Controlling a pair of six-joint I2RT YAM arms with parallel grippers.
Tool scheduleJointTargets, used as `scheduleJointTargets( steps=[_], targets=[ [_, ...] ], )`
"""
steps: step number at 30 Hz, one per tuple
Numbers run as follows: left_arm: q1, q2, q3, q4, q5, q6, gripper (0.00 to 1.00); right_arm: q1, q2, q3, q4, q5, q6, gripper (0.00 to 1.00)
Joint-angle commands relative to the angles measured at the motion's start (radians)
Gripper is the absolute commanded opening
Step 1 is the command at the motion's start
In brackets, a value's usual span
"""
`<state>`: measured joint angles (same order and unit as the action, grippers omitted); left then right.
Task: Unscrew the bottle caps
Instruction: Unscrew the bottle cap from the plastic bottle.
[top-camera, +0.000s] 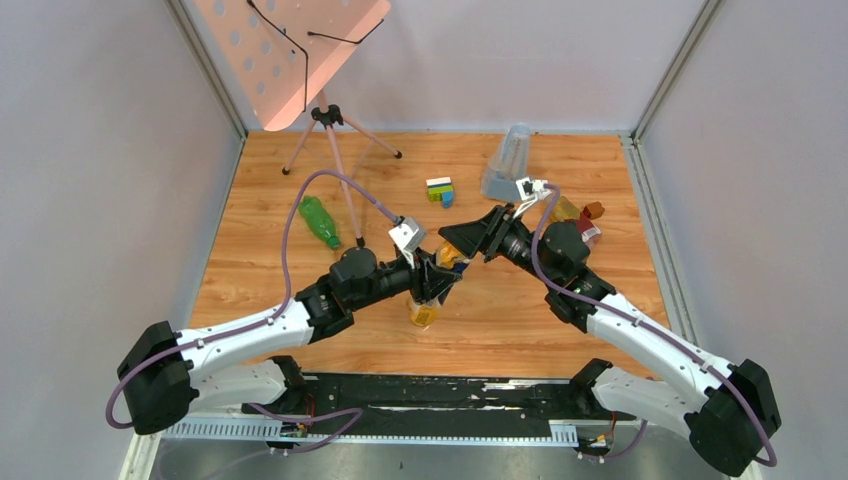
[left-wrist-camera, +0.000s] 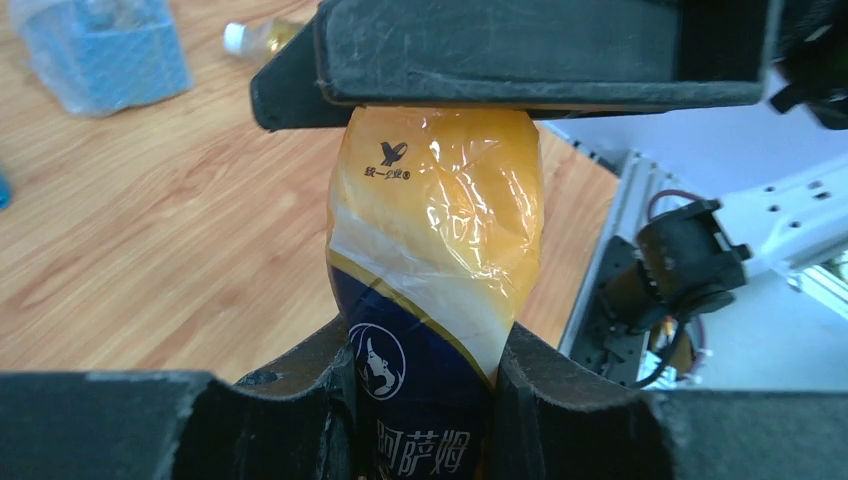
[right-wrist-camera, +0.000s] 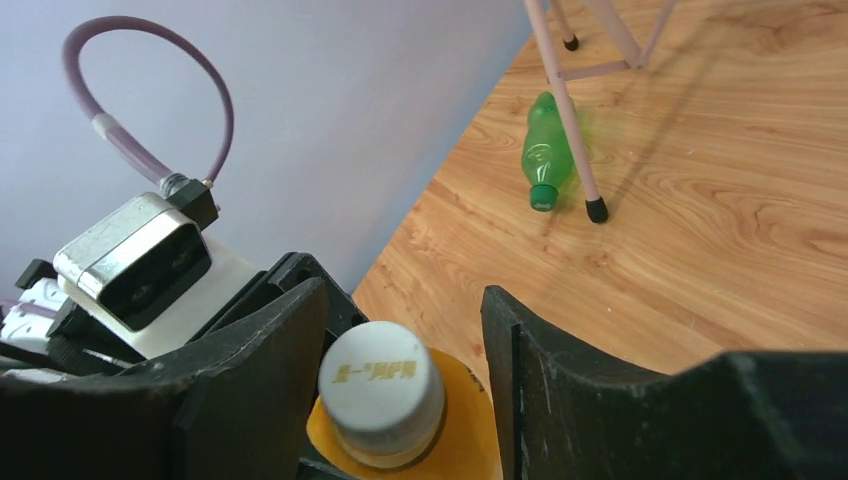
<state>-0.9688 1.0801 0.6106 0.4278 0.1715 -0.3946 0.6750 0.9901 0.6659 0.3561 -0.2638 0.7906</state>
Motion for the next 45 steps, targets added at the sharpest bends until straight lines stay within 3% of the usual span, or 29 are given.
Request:
scheduleJointTargets(
  steps=[1, 5, 8, 11, 17, 22, 30, 36, 43, 45],
  targets=[
    [-0.025, -0.018, 0.05, -0.069, -0.157, 0.061, 0.0, 0.03, 0.009, 0.049, -0.01, 0.098, -0.019, 0.58],
    [-0.042, -0.01, 0.057, -0.104, -0.222, 0.064, 0.0, 0.04, 0.017, 0.058, -0.026, 0.13, -0.012, 0.59],
    [-0.052, -0.011, 0.056, -0.113, -0.256, 0.063, 0.0, 0.041, 0.029, 0.066, -0.044, 0.125, -0.006, 0.52],
    [-0.054, -0.014, 0.054, -0.118, -0.285, 0.063, 0.0, 0.041, 0.034, 0.047, -0.025, 0.124, 0.016, 0.51],
    [-0.059, -0.02, 0.053, -0.149, -0.322, 0.068, 0.0, 0.04, 0.03, 0.042, -0.039, 0.15, 0.043, 0.65],
    [-0.064, -0.018, 0.053, -0.162, -0.338, 0.069, 0.0, 0.04, 0.032, 0.041, -0.036, 0.157, 0.051, 0.64],
    [-0.07, -0.014, 0.066, -0.164, -0.357, 0.079, 0.0, 0.04, 0.057, 0.054, -0.063, 0.15, 0.065, 0.52],
    [-0.076, -0.002, 0.074, -0.167, -0.361, 0.079, 0.0, 0.04, 0.074, 0.065, -0.071, 0.151, 0.068, 0.34],
    [-0.081, 0.012, 0.078, -0.165, -0.361, 0.075, 0.0, 0.04, 0.081, 0.066, -0.07, 0.174, 0.081, 0.0],
    [-0.082, 0.015, 0.073, -0.156, -0.35, 0.066, 0.0, 0.04, 0.084, 0.06, -0.053, 0.16, 0.088, 0.0]
  ],
)
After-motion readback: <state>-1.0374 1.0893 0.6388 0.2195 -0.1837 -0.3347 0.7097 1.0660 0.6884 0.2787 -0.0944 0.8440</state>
